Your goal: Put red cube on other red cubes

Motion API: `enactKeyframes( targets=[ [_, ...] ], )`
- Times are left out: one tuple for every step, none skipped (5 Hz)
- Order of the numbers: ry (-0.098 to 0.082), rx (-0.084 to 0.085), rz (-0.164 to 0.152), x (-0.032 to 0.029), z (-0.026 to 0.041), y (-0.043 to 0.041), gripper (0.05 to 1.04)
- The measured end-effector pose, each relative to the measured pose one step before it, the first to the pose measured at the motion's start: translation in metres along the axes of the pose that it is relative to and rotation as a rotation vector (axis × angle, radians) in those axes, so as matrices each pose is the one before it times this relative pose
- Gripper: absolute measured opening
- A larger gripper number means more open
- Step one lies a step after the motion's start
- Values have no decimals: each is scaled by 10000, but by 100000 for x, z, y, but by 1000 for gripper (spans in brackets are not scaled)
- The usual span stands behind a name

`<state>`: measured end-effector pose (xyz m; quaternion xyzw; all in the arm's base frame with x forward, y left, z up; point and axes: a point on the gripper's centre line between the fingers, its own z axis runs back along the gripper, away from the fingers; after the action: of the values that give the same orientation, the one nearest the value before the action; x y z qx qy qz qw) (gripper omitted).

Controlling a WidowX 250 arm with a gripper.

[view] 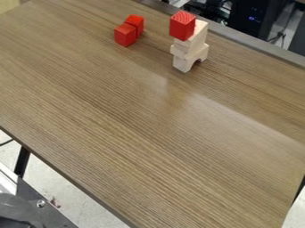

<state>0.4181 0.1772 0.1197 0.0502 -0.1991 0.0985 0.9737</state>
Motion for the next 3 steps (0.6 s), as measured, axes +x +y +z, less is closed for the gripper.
enactKeyframes(
  targets=[
    [451,-92,12,-989,-1701,-160,1000],
    [16,-521,-465,-1363,-256,-1747,1000],
    [-670,-242,-318,442,2124,-870,1000]
  ],
)
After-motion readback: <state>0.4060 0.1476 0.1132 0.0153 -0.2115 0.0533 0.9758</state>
